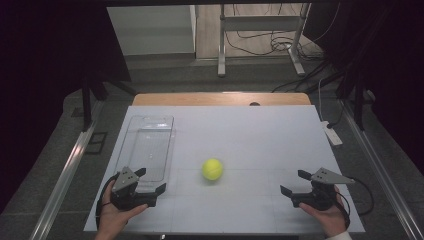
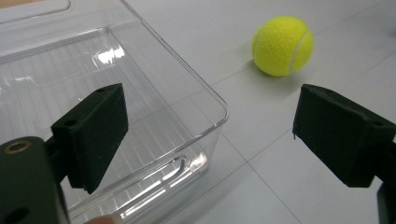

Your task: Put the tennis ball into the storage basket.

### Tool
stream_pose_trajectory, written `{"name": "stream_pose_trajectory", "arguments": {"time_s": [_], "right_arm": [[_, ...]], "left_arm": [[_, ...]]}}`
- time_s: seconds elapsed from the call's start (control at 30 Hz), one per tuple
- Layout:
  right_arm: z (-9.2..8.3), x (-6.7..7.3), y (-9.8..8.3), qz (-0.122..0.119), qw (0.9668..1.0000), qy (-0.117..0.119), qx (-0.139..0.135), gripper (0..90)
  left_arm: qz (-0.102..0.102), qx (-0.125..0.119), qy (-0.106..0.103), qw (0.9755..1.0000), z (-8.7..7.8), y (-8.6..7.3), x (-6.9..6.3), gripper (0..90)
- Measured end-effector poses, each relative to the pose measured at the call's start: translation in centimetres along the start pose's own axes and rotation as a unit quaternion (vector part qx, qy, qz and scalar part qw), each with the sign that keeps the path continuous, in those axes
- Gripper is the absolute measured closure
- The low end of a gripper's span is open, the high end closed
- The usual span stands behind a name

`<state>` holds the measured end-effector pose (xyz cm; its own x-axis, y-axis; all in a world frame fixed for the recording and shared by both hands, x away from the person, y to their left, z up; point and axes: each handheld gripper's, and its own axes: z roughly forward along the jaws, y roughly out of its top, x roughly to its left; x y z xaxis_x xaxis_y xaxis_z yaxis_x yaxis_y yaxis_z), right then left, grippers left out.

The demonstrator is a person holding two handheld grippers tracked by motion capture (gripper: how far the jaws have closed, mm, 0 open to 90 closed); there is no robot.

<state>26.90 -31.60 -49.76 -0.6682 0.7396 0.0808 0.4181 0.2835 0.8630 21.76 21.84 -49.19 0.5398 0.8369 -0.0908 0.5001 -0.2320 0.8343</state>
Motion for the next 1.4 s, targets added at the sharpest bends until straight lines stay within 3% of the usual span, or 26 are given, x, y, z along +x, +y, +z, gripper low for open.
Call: {"name": "stream_pose_trajectory", "arguments": {"time_s": [0.37,0.57,0.9,1.4], "right_arm": [[0.0,0.3,0.0,-0.007,1.0000,0.001,0.002,8.7],[0.0,0.3,0.1,-0.009,0.9999,0.008,0.001,9.0],[0.1,0.5,0.1,-0.016,0.9998,0.009,0.002,9.3],[0.2,0.2,0.0,-0.014,0.9999,0.008,0.005,9.4]], "left_arm": [[0.005,0.030,-0.009,0.9995,0.4,1.6,-0.5,10.7],[0.002,0.035,-0.011,0.9993,0.5,2.0,-0.5,11.0],[0.021,0.053,-0.025,0.9981,0.7,2.8,-1.2,10.8],[0.033,0.055,-0.041,0.9971,0.8,3.8,-1.8,10.9]]}}
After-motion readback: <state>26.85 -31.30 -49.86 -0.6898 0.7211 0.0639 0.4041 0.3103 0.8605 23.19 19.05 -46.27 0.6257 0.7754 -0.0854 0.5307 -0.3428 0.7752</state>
